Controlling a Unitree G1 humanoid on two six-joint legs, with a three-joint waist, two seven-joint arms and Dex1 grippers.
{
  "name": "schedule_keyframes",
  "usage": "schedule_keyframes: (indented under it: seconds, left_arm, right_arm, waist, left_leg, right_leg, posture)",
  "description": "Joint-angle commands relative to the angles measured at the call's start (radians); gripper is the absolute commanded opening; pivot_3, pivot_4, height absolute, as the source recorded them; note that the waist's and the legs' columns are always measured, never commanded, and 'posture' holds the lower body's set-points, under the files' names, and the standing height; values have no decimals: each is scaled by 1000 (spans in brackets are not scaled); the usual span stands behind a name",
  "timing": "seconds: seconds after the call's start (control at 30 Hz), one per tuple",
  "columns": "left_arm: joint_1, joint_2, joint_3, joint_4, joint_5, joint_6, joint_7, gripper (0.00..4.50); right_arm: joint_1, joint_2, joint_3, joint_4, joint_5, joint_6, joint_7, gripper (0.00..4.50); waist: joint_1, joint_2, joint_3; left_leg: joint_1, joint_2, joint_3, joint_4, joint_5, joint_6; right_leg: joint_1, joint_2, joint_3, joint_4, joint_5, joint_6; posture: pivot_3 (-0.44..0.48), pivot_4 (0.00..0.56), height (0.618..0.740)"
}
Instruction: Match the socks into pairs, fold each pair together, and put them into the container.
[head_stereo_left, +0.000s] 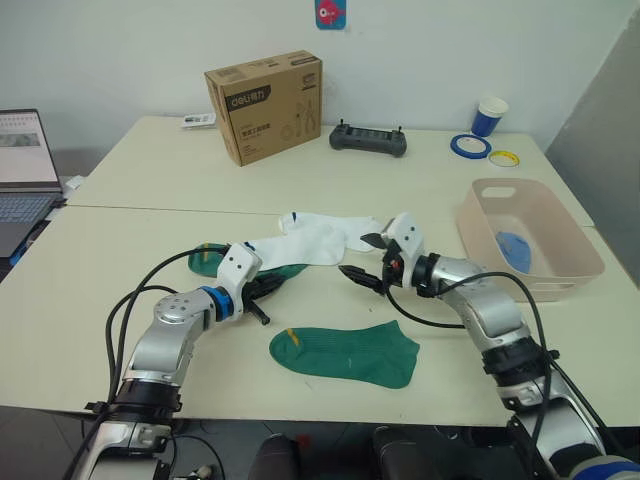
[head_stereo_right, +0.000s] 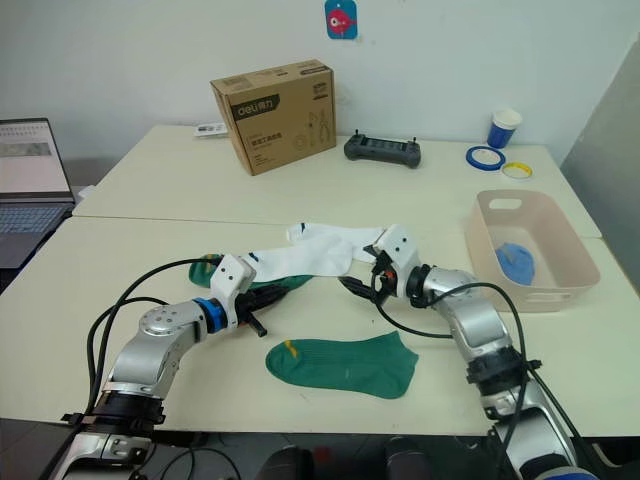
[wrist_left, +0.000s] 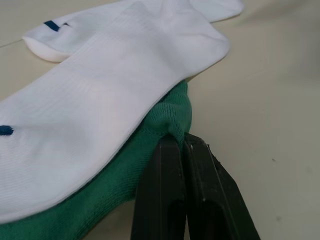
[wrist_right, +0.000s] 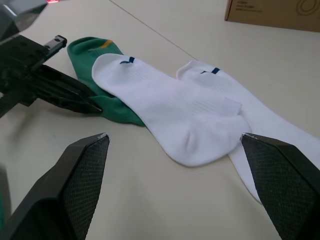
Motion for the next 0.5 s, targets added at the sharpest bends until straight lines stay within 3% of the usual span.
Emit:
schedule_keyframes:
  seconds: [0.03,0.33,0.4,0.5]
  left_arm:
    - [36,1,-13,-85,-6,20,9,37]
    - [54,7,-17,-111,3,27,34,37]
    - [53,8,-13,-111,0,29,36,0]
    - [56,9,-14,-115,-1,31,38,0]
  right_arm:
    - [-110,62,15,173,-63,-88,-39,4500]
    - [-244,147,70,488,-192,-189,-35,4500]
    - [-257,155,61,515,-201,-171,-45,4124]
    - [-267,152,53,539,-212,-168,-49,3197]
  waist:
    - [-4,0,0]
    - [-10,0,0]
    - [-11,0,0]
    - [-12,0,0]
  left_leg:
    - [0,0,0,0,0,0]
    - [0,0,1,0,0,0]
    - [0,0,1,0,0,0]
    - [0,0,0,0,0,0]
  right_leg:
    - [0,0,0,0,0,0]
    - [0,-1,1,0,0,0]
    - [-1,-1,1,0,0,0]
    - [-1,-1,0,0,0,0]
  posture:
    - [0,150,740]
    - [0,150,740]
    - [0,150,740]
    - [0,150,740]
